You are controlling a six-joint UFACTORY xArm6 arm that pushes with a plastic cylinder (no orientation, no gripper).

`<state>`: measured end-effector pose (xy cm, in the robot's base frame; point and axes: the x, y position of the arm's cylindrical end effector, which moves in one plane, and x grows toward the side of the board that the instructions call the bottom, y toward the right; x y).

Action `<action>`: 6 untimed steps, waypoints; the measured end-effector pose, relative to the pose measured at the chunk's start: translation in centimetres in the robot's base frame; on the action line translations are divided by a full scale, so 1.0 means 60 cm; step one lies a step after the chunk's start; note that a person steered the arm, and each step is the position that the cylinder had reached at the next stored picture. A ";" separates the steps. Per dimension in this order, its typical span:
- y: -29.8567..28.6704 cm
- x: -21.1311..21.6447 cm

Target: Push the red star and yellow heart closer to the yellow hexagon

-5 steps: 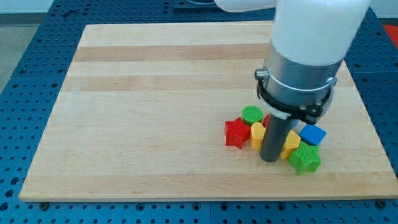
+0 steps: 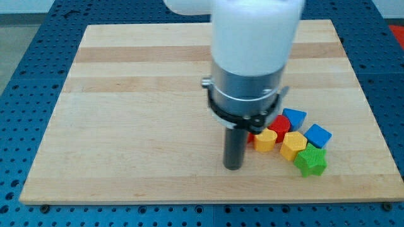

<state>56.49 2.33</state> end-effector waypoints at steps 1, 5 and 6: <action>-0.040 -0.021; 0.017 -0.052; 0.019 -0.023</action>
